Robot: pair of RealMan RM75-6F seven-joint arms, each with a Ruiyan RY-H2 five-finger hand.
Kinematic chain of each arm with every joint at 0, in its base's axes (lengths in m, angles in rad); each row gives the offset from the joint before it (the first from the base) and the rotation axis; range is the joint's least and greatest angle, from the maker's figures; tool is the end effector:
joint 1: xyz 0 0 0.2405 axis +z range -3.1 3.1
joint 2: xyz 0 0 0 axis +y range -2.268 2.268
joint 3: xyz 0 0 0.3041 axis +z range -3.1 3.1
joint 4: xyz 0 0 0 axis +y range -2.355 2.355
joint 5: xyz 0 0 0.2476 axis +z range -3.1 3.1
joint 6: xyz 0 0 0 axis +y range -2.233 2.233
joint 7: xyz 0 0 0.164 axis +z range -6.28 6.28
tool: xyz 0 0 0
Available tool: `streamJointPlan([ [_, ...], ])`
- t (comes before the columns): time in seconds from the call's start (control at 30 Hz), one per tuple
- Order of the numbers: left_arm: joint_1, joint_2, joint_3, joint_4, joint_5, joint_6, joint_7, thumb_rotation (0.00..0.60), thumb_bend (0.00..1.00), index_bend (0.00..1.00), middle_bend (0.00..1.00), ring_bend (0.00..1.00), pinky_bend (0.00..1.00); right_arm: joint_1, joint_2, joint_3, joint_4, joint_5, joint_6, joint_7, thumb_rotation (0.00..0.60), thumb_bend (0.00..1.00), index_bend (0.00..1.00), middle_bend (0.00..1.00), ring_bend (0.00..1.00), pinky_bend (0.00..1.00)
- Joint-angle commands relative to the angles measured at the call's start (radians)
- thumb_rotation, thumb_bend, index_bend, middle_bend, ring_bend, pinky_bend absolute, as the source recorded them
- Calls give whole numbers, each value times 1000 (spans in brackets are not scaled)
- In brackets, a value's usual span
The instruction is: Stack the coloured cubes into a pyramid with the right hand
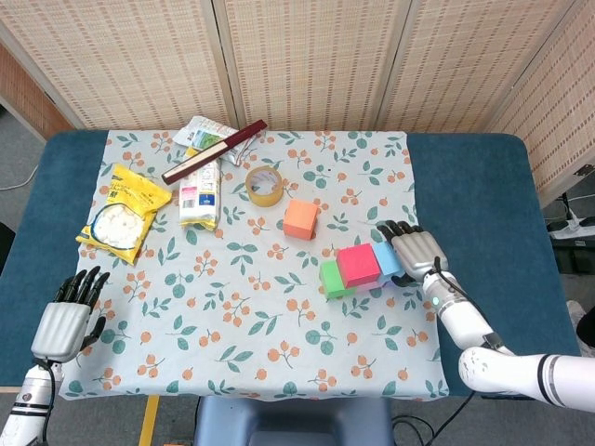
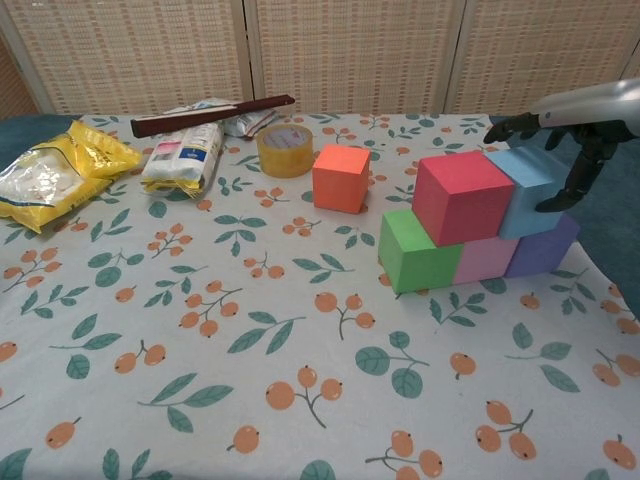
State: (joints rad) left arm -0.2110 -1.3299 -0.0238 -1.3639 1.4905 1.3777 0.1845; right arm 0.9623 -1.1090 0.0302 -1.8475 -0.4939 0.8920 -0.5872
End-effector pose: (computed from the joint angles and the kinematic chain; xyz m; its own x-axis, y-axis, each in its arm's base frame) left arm -0.3825 0.2525 0.0709 0.5953 0.0576 0.8014 0.8012 -0.1177 -0.5867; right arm -0.1964 -0.4072 0.0539 0.5519 -0.4640 0.6929 -0.8243 -0.1780 0.5374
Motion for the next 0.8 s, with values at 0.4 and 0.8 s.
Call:
streamJointPlan([
  [0.4, 4, 1, 0, -2, -3, 3, 4, 600, 436, 0, 0, 0, 149, -30, 224, -23, -137, -87, -68, 75, 600, 189, 0, 0, 0, 62],
  [0.8, -15, -11, -11, 12, -36, -48, 3, 600, 437, 0, 0, 0, 149, 111, 319, 138, -62, 125, -254, 306, 600, 189, 0, 0, 0, 59],
])
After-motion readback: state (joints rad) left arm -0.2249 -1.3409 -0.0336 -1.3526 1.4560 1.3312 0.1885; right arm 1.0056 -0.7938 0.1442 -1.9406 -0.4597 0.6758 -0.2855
